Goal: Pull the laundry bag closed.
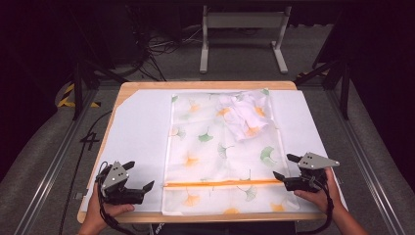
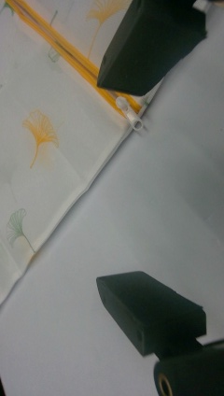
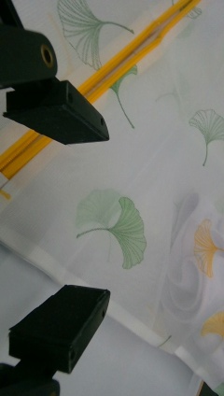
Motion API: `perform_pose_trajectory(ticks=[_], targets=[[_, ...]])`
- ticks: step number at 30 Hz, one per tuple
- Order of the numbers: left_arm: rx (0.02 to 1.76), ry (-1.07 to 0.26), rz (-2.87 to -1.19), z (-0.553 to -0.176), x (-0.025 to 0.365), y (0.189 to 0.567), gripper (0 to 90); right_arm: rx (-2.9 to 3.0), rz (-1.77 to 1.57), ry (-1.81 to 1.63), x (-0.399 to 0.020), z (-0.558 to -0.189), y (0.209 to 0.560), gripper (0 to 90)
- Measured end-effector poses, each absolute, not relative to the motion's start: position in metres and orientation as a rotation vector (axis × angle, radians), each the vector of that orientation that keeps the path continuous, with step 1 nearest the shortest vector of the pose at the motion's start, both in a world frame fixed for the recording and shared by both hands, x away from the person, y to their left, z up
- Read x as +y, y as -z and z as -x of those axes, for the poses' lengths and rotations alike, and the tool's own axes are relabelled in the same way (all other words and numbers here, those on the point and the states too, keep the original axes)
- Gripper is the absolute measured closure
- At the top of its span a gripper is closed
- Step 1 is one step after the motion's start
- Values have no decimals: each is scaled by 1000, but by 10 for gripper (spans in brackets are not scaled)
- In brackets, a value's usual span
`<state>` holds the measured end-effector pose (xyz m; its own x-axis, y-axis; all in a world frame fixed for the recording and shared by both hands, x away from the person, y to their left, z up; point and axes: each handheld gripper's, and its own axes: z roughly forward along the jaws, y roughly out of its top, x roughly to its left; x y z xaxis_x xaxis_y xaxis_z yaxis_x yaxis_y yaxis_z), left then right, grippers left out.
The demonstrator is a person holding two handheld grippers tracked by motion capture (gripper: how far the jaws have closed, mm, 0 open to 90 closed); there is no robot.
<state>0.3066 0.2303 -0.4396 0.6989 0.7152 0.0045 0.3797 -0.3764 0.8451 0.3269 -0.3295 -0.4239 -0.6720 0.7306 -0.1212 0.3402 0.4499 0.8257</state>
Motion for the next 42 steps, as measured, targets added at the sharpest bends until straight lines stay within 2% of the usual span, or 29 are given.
perform_pose_trajectory(ticks=[6, 7, 10, 11, 13, 14, 17, 23, 28, 42], targets=[[792, -443, -2042, -301, 228, 443, 139, 2251, -888, -1126, -327, -329, 424, 204], [783, -441, -2040, -298, 228, 442, 157, 2257, -881, -1126, -324, -329, 424, 206], [768, -447, -2029, -292, 229, 442, 288, 2270, -857, -1152, -315, -335, 420, 213], [758, -448, -2034, -289, 229, 441, 288, 2270, -857, -1152, -315, -335, 420, 213], [749, -442, -2027, -285, 231, 440, 369, 2279, -851, -1171, -309, -338, 419, 223], [752, -446, -2030, -283, 231, 440, 453, 2281, -859, -1175, -307, -340, 418, 226], [734, -430, -2030, -279, 232, 439, 596, 2297, -837, -1201, -299, -342, 414, 259], [662, -430, -2069, -269, 226, 439, 849, 2367, -745, -1251, -273, -350, 406, 378], [627, -383, -2107, -267, 216, 440, 895, 2460, -635, -1246, -233, -355, 400, 411], [572, -305, -2174, -268, 189, 449, 900, 2631, -435, -1259, -127, -373, 395, 473]])
